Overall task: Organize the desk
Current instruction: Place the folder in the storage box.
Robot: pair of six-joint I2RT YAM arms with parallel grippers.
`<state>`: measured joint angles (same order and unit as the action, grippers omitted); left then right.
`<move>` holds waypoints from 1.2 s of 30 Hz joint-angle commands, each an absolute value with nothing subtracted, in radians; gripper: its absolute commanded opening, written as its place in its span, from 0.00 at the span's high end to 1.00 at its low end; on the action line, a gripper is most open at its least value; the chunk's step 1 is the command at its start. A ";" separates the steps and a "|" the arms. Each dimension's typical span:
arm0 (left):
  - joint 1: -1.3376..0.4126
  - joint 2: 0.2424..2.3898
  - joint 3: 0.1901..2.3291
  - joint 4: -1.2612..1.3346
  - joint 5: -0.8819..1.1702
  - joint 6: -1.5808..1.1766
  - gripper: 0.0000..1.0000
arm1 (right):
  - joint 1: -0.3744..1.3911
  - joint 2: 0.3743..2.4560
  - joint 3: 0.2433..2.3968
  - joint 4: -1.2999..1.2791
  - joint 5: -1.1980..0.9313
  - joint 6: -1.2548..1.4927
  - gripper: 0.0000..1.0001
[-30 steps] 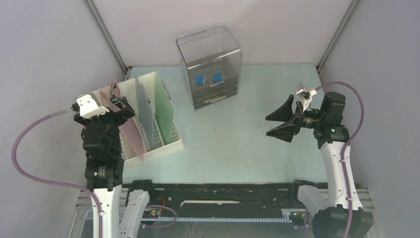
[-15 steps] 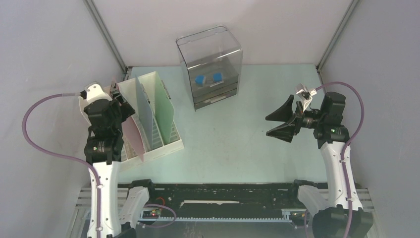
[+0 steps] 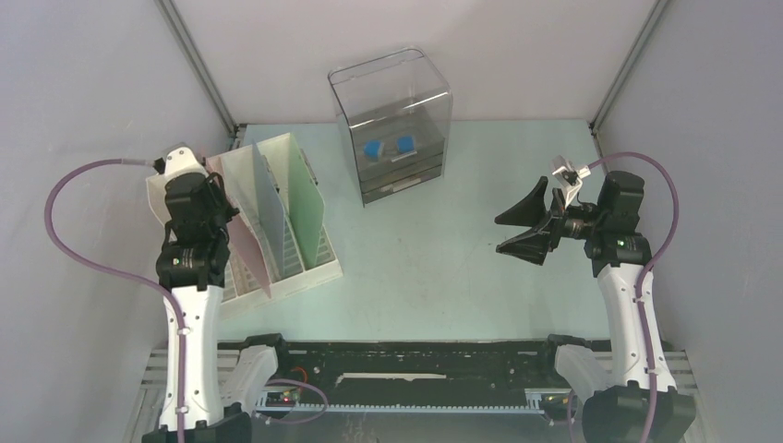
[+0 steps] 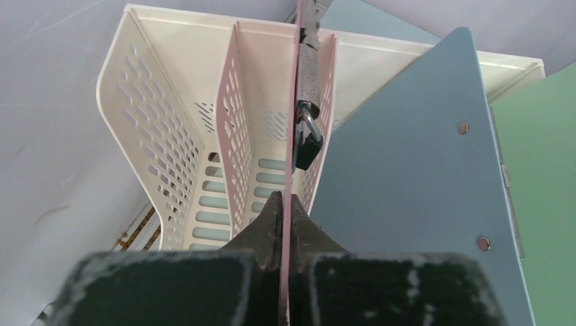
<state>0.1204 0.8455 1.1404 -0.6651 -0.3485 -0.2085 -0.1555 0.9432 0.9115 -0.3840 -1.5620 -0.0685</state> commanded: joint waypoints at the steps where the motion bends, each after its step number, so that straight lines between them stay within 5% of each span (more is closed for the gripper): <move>1: 0.127 0.788 1.151 -0.577 -0.386 -0.146 1.00 | -0.160 0.934 0.917 -0.377 -1.712 -0.057 0.00; 18: 0.128 0.472 0.725 -0.041 -0.233 0.077 1.00 | -0.161 0.928 0.917 -0.376 -1.712 -0.057 0.00; 27: 0.129 0.429 0.617 -0.009 -0.235 0.087 1.00 | -0.163 0.927 0.917 -0.376 -1.711 -0.058 0.00; 29: 0.128 0.423 0.609 -0.020 -0.244 0.076 0.91 | -0.163 0.925 0.916 -0.376 -1.712 -0.058 0.00; 36: 0.127 0.421 0.657 -0.119 -0.254 0.007 0.34 | -0.164 0.927 0.917 -0.377 -1.712 -0.060 0.00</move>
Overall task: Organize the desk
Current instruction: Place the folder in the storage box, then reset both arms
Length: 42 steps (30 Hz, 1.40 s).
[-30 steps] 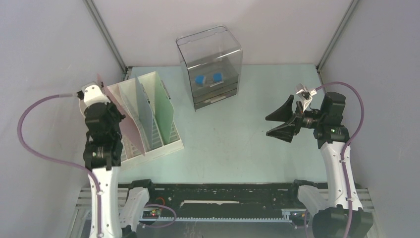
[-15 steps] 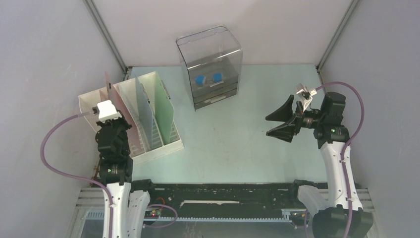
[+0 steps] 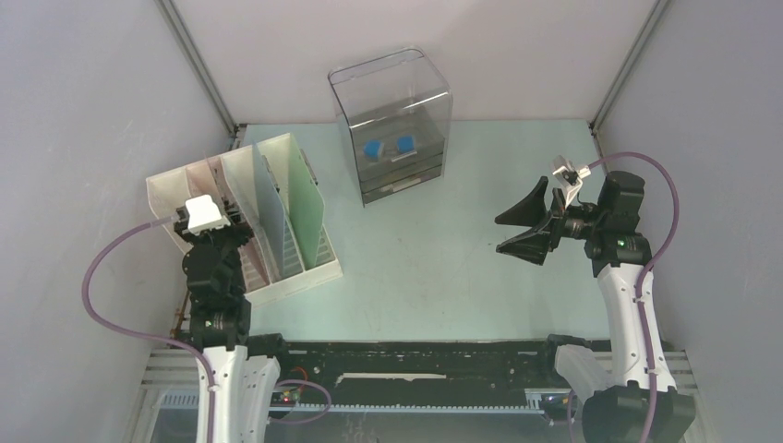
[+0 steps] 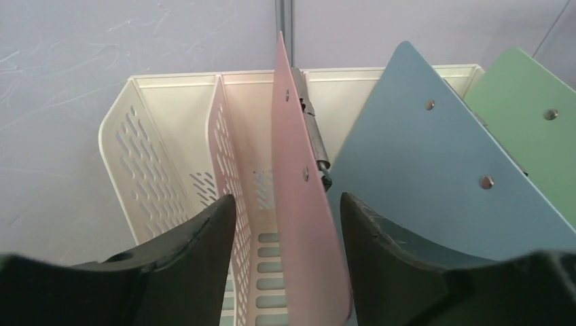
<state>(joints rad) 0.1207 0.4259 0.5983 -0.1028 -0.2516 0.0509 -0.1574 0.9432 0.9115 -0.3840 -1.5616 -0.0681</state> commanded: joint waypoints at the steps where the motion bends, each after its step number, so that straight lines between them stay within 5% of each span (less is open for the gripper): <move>1: 0.128 0.420 0.672 -0.141 -0.249 -0.020 0.23 | -0.164 0.927 0.917 -0.377 -1.712 -0.061 0.00; 5: 0.127 0.409 0.756 -0.226 -0.195 -0.116 0.01 | -0.167 0.929 0.917 -0.376 -1.712 -0.062 0.00; 27: 0.125 0.451 1.018 -0.478 0.550 -0.465 0.00 | -0.267 0.942 0.917 -0.387 -1.658 -0.063 0.00; 33: 0.035 0.443 0.974 -0.433 0.545 -0.483 0.00 | -0.314 0.949 0.917 -0.394 -1.600 -0.059 0.00; 42: -0.397 0.602 1.015 -0.433 0.287 -0.370 0.00 | -0.409 0.956 0.916 -0.368 -1.509 -0.005 0.00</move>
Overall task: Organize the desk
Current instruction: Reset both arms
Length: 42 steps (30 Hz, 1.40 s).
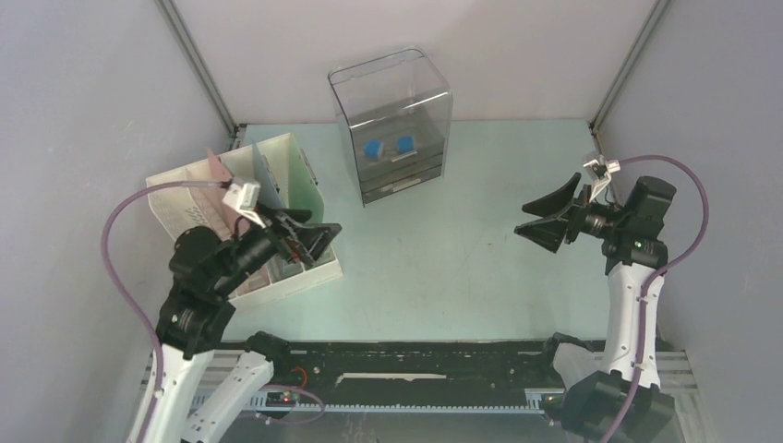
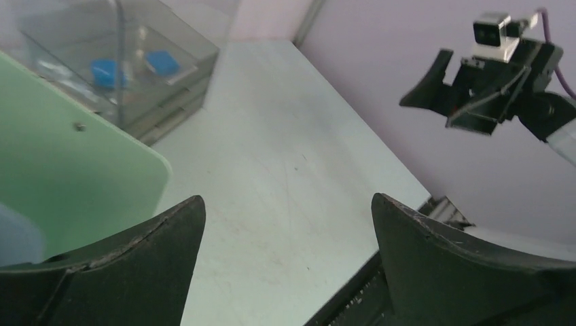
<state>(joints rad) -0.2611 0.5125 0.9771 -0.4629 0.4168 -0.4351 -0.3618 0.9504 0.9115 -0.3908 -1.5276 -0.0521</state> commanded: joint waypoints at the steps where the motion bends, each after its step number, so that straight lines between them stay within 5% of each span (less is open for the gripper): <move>1: -0.430 0.636 1.027 -0.431 0.269 -0.356 0.00 | -0.426 0.961 0.917 -0.355 -1.526 0.021 0.00; 14: -0.492 0.782 1.115 -0.368 0.210 -0.179 0.00 | -0.604 0.994 0.919 -0.037 -1.514 0.389 0.00; 19: -0.428 0.843 1.166 -0.300 0.199 -0.194 0.00 | -0.406 0.993 1.192 -0.615 -0.954 -0.135 0.00; 26: -0.270 0.865 1.162 -0.156 0.307 -0.323 0.00 | -0.333 0.916 1.136 -0.461 -0.794 -0.015 0.00; 34: -0.270 0.823 1.075 -0.112 0.318 -0.265 0.00 | -0.411 0.919 1.098 -0.527 -1.187 -0.087 0.00; 42: -0.266 0.848 1.024 -0.071 0.408 -0.272 0.00 | -0.422 0.913 1.048 -0.443 -1.190 0.020 0.00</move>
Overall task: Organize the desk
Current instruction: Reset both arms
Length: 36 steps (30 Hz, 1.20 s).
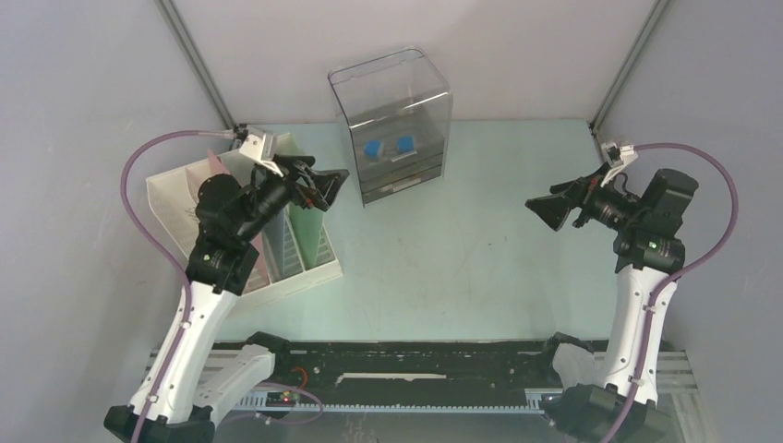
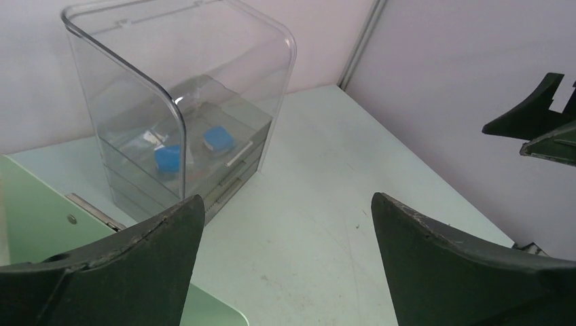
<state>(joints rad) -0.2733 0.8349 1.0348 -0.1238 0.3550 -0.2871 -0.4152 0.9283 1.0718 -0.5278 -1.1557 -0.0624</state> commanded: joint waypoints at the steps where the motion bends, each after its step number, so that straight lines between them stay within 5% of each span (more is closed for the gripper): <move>1: -0.265 0.851 1.021 -0.071 0.414 -0.270 0.00 | -0.422 0.911 1.041 -0.412 -1.176 0.061 0.00; 7: -0.265 0.845 0.990 -0.043 0.433 -0.281 0.00 | -0.420 0.911 1.028 -0.354 -1.070 0.178 0.00; 36: -0.265 0.873 0.971 -0.005 0.484 -0.318 0.00 | -0.457 0.899 1.028 -0.395 -1.179 0.053 0.00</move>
<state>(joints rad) -0.2714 0.8711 0.9764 -0.0376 0.4603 -0.3073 -0.4519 0.9123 1.0256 -0.4000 -1.1549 0.0731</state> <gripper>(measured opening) 0.996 0.994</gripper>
